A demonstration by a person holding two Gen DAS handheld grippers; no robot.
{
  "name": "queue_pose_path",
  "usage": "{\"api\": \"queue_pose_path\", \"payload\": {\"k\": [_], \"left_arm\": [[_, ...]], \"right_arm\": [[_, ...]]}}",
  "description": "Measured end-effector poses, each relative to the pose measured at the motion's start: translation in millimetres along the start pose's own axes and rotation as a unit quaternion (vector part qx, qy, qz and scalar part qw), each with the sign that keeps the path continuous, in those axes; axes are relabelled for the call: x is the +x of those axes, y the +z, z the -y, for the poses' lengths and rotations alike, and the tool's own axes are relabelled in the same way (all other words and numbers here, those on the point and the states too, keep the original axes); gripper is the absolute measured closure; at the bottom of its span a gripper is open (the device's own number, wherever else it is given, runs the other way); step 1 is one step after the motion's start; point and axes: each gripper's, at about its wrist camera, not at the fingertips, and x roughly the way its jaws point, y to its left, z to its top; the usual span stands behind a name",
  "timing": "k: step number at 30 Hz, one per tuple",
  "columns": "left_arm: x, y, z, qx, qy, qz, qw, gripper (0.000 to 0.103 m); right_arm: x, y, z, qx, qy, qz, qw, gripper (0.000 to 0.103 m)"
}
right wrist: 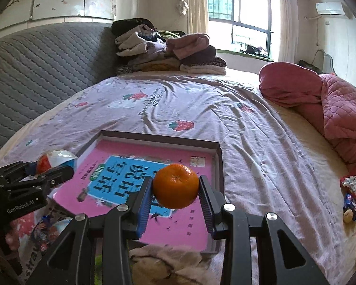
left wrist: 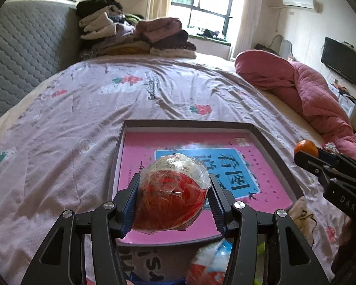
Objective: Organize objects
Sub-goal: 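Carry the candy bag with the left tool over the pink tray while the right tool carries the orange there, then open the left tool to drop the candy bag in the tray while the right tool releases the orange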
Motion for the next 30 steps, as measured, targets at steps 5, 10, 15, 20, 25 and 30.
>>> {"api": "queue_pose_path", "payload": {"k": [5, 10, 15, 20, 25, 30], "left_arm": [[18.0, 0.9, -3.5, -0.004, -0.001, -0.020, 0.9998, 0.048], [31.9, -1.7, -3.0, 0.000, -0.004, -0.033, 0.9994, 0.048], [42.6, -5.6, -1.8, 0.006, -0.009, -0.048, 0.9988, 0.048], [52.1, -10.7, -0.2, 0.009, -0.011, -0.066, 0.9977, 0.048], [57.0, -14.1, 0.3, 0.007, -0.016, -0.076, 0.9969, 0.048], [61.2, -17.7, 0.8, 0.012, -0.012, -0.085, 0.9963, 0.048]], "right_arm": [[18.4, -1.0, 3.6, 0.001, 0.003, -0.020, 1.000, 0.065], [34.6, -8.0, 3.8, 0.001, 0.007, -0.046, 0.999, 0.065], [46.4, -14.8, 4.0, 0.001, 0.011, -0.067, 0.998, 0.065], [56.4, -20.9, 1.3, -0.005, 0.011, -0.087, 0.996, 0.065], [63.3, -27.7, 2.3, 0.003, 0.013, -0.105, 0.994, 0.065], [66.5, -30.3, 3.3, 0.007, 0.011, -0.114, 0.993, 0.064]]}}
